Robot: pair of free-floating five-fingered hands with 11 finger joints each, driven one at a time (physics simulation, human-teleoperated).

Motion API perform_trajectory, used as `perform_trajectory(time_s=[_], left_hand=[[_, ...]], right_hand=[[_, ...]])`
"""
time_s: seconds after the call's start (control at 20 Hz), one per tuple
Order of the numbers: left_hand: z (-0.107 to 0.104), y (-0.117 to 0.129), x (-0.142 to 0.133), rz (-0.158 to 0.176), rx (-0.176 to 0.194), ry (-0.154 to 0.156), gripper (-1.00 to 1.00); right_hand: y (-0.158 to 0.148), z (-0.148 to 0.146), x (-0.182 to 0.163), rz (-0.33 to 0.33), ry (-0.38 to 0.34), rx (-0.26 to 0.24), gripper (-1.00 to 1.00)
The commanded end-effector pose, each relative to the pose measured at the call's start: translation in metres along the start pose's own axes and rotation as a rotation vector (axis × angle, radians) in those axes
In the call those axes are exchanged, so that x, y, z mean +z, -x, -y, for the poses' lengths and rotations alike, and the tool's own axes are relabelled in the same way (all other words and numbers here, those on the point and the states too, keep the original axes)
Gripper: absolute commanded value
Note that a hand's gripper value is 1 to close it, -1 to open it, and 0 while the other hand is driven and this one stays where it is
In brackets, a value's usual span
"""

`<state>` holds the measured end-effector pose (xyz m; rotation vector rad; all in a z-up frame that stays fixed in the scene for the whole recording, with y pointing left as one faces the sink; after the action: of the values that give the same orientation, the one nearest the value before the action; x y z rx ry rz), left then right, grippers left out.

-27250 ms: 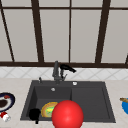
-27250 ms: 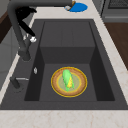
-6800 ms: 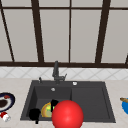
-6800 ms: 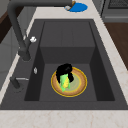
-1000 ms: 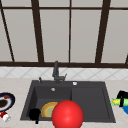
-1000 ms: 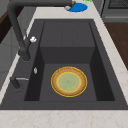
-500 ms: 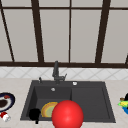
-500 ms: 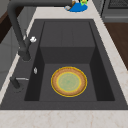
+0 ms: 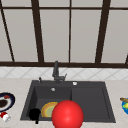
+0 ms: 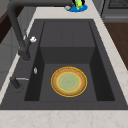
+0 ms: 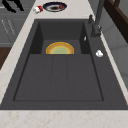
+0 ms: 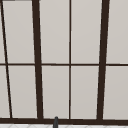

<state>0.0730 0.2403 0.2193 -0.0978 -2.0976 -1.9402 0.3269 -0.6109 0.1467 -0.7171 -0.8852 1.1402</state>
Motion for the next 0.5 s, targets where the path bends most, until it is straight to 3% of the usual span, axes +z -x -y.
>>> perform_trajectory(time_s=[0.0,0.1,0.3,0.45], left_hand=[[0.000,0.000,0.000,0.000,0.000,0.000,0.00],[0.000,0.000,0.000,0.000,0.000,0.000,0.00],[0.000,0.000,0.000,0.000,0.000,0.000,0.00],[0.000,0.000,0.000,0.000,0.000,0.000,0.00]], right_hand=[[0.027,-0.002,-0.022,0.009,0.020,-0.007,1.00],[0.041,-0.006,-0.030,0.050,0.052,-0.002,1.00],[0.049,-0.014,-0.050,0.125,0.201,-0.001,1.00],[0.043,-0.009,-0.040,0.138,0.240,-0.006,1.00]])
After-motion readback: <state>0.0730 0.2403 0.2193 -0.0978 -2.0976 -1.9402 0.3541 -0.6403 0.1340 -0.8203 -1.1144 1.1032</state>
